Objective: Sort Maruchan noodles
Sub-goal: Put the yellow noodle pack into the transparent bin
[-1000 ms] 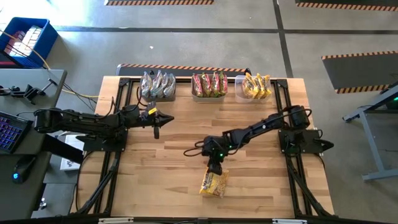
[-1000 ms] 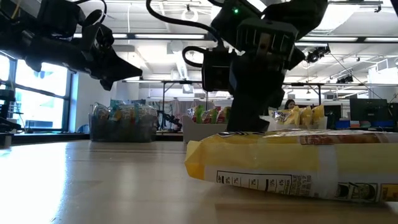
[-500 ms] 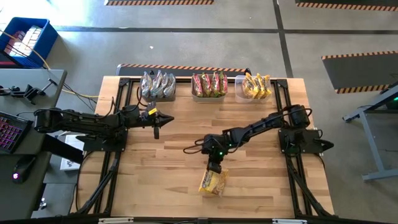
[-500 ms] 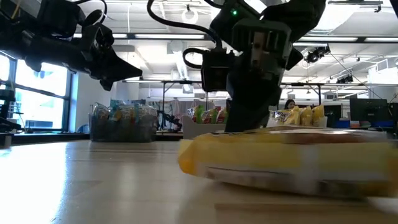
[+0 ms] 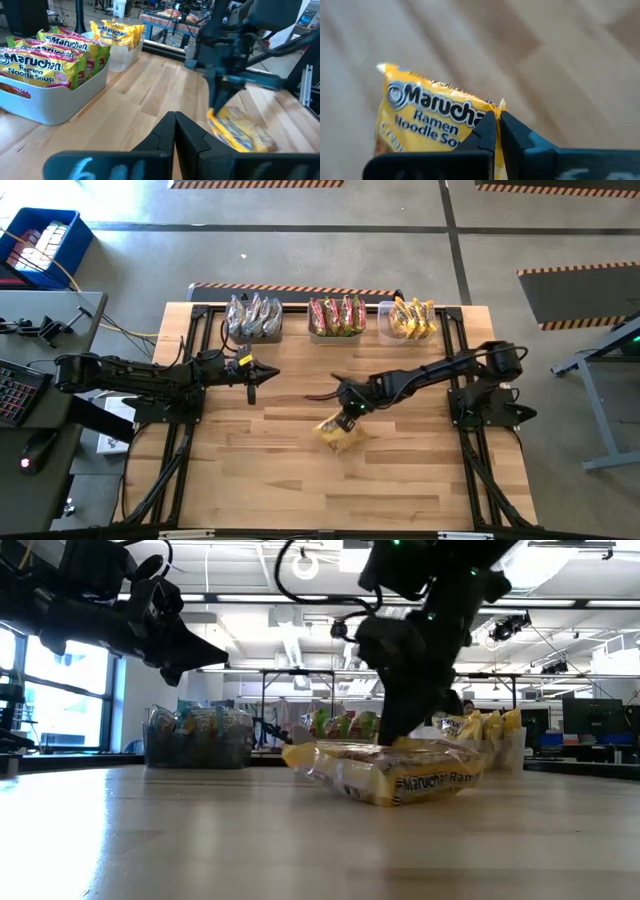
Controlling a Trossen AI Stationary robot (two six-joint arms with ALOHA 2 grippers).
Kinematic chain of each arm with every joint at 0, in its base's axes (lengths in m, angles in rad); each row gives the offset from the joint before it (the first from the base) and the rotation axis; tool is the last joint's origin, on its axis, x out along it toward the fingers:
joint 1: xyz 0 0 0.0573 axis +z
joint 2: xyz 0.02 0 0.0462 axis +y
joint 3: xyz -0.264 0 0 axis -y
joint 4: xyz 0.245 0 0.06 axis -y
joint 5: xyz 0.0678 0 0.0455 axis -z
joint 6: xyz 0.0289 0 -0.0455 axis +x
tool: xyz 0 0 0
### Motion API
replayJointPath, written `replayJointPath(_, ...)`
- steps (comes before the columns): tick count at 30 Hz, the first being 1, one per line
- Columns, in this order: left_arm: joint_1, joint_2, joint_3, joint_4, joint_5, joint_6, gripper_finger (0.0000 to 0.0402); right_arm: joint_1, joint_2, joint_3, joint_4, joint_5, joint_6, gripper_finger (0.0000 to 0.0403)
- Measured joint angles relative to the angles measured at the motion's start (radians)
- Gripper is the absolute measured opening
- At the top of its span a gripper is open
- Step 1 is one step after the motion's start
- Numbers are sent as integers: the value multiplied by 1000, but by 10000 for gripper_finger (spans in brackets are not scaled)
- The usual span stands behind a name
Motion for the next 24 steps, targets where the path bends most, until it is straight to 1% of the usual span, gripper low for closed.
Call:
replayJointPath(4,0,0,1,-2,0,-2,0,23,-19,-74,16,107,234,0)
replayJointPath(8,0,0,1,-7,-3,-12,0,87,-24,-152,94,197,480,0)
replayJointPath(11,0,5,1,-9,-3,-37,0,142,-23,-196,151,241,639,0)
replayJointPath(14,-4,24,1,-10,-3,-39,0,193,-22,-216,207,266,759,0)
replayJointPath(16,-7,46,1,-9,-3,-38,2,221,-22,-218,240,292,793,0)
replayJointPath(18,-10,72,1,-8,-8,-38,8,235,-22,-218,255,300,779,0)
replayJointPath(21,-12,126,1,31,-20,-43,22,235,-21,-218,254,286,728,0)
replayJointPath(24,-12,189,18,59,-20,-75,42,224,-21,-218,258,278,637,0)
